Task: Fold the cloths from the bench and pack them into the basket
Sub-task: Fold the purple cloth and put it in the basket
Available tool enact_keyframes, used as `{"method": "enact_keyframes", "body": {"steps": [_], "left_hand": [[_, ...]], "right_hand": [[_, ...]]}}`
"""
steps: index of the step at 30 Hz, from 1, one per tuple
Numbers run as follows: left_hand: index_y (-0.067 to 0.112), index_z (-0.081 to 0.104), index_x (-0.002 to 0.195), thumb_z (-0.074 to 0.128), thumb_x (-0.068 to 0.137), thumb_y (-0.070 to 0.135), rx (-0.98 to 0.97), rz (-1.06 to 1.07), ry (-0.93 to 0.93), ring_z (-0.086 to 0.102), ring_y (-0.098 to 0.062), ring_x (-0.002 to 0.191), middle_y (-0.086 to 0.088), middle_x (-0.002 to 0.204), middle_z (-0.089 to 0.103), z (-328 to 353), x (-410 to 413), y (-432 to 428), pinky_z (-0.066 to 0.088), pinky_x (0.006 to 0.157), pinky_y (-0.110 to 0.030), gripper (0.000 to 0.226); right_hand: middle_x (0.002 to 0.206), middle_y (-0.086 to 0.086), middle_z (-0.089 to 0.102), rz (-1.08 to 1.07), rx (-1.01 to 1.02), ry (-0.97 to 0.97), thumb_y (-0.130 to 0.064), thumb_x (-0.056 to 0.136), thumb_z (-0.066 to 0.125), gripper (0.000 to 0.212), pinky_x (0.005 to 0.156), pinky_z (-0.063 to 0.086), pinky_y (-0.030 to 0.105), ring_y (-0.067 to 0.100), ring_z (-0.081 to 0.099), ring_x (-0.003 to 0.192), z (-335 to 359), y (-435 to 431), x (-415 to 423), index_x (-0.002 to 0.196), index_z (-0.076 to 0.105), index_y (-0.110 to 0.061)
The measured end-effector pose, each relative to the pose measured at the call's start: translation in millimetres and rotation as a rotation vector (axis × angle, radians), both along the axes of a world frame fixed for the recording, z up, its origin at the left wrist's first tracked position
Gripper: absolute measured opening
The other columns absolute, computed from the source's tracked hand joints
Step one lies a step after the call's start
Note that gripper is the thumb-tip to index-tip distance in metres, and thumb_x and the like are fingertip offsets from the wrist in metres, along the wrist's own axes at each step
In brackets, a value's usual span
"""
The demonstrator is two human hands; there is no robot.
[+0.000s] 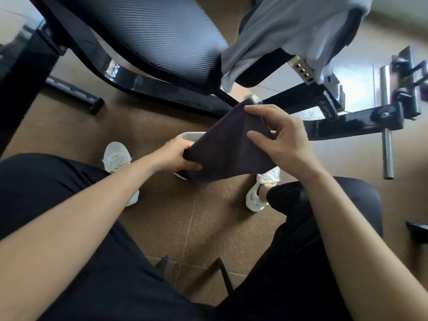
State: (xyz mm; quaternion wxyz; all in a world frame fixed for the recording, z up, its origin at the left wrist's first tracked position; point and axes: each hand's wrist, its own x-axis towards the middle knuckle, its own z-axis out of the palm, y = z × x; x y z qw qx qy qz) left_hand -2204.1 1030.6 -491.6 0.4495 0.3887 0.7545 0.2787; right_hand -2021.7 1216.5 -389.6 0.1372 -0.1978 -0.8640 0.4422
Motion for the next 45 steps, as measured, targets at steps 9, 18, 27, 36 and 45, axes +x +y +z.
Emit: {"method": "enact_keyframes", "body": {"steps": [9,18,27,36,45], "left_hand": [[0.024,0.071,0.106,0.074,0.09,0.022,-0.074,0.102,0.103,0.068,-0.021,0.095,0.001,0.099,0.072,-22.9,-15.8,-27.0,0.055,0.085,-0.044,0.016],[0.023,0.059,0.106,0.068,0.093,0.006,0.212,0.62,-0.159,0.07,-0.017,0.091,-0.004,0.096,0.071,-6.2,-15.5,-25.4,0.058,0.071,-0.024,0.023],[0.023,0.06,0.108,0.068,0.096,0.022,0.378,0.854,-0.197,0.071,-0.02,0.103,-0.006,0.108,0.071,-2.4,-22.3,-25.5,0.059,0.081,-0.033,0.014],[0.026,0.065,0.09,0.055,0.104,0.023,0.368,0.88,-0.39,0.063,-0.025,0.099,-0.003,0.099,0.07,-5.3,-27.0,-25.6,0.052,0.082,-0.041,0.017],[0.021,0.065,0.105,0.058,0.102,0.026,0.325,0.909,-0.57,0.063,-0.031,0.114,-0.009,0.116,0.07,-2.4,-30.0,-28.3,0.05,0.098,-0.049,0.01]], "right_hand": [[0.127,-0.002,0.065,-0.293,0.079,-0.106,-0.005,0.089,0.067,0.048,0.103,0.047,0.02,0.006,0.059,0.115,-28.2,34.3,9.1,0.134,0.065,-0.02],[0.139,0.007,0.063,-0.602,-0.012,-0.335,-0.004,0.089,0.059,0.05,0.113,0.041,0.033,0.025,0.054,0.131,-52.6,49.5,6.5,0.136,0.064,-0.021],[0.132,0.005,0.066,-0.585,-0.038,-0.274,-0.005,0.089,0.063,0.047,0.108,0.049,0.042,0.023,0.06,0.121,-64.2,43.6,5.9,0.132,0.067,-0.023],[0.131,0.009,0.066,-0.586,-0.022,-0.324,-0.006,0.088,0.062,0.048,0.107,0.048,0.047,0.028,0.06,0.121,-72.4,44.9,3.0,0.133,0.067,-0.022],[0.131,0.007,0.066,-0.58,-0.021,-0.285,-0.007,0.089,0.063,0.049,0.108,0.046,0.042,0.025,0.06,0.121,-67.7,41.5,1.3,0.135,0.065,-0.022]]}}
